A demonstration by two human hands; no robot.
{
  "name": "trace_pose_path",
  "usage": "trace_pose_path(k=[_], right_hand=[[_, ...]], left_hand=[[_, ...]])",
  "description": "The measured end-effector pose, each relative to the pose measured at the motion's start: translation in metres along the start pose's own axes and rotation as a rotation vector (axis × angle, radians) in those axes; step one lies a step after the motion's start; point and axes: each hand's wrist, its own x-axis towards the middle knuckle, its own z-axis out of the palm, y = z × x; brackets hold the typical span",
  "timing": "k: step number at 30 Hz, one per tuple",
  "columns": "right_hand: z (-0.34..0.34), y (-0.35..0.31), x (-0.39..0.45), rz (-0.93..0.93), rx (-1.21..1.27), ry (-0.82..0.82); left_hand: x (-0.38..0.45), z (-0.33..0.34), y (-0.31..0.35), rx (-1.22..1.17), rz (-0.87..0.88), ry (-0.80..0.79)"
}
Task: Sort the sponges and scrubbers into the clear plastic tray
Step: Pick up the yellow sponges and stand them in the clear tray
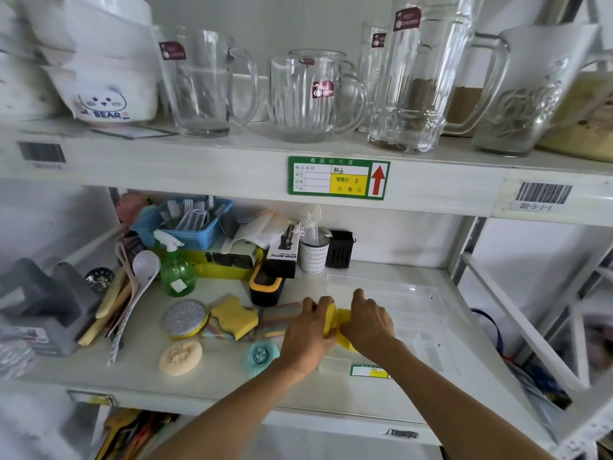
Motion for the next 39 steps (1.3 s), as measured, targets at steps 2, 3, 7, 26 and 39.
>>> trace_pose_path(k=[2,3,7,26,39], right_hand=[[0.001,0.0,-0.002,-0.002,-0.026,-0.005],[0.001,-0.001,-0.003,0.002,-0.022,-0.01],[0.003,0.002,-0.003,0.041,0.017,-0.03],[0.02,0.003,0.012,0.041,0.017,-0.183],[0.017,-0.031,0.015,-0.186,-0.198,0.146]], left_hand=[[-0.001,0.003,0.002,0.028,0.021,-0.009],[-0.002,0.004,0.003,0.025,0.023,-0.013],[-0.005,0.011,0.007,-0.013,0.06,-0.001],[-0.028,0.035,-0.013,-0.154,0.119,-0.044],[-0.022,0.021,-0.057,-0.118,0.041,0.06]])
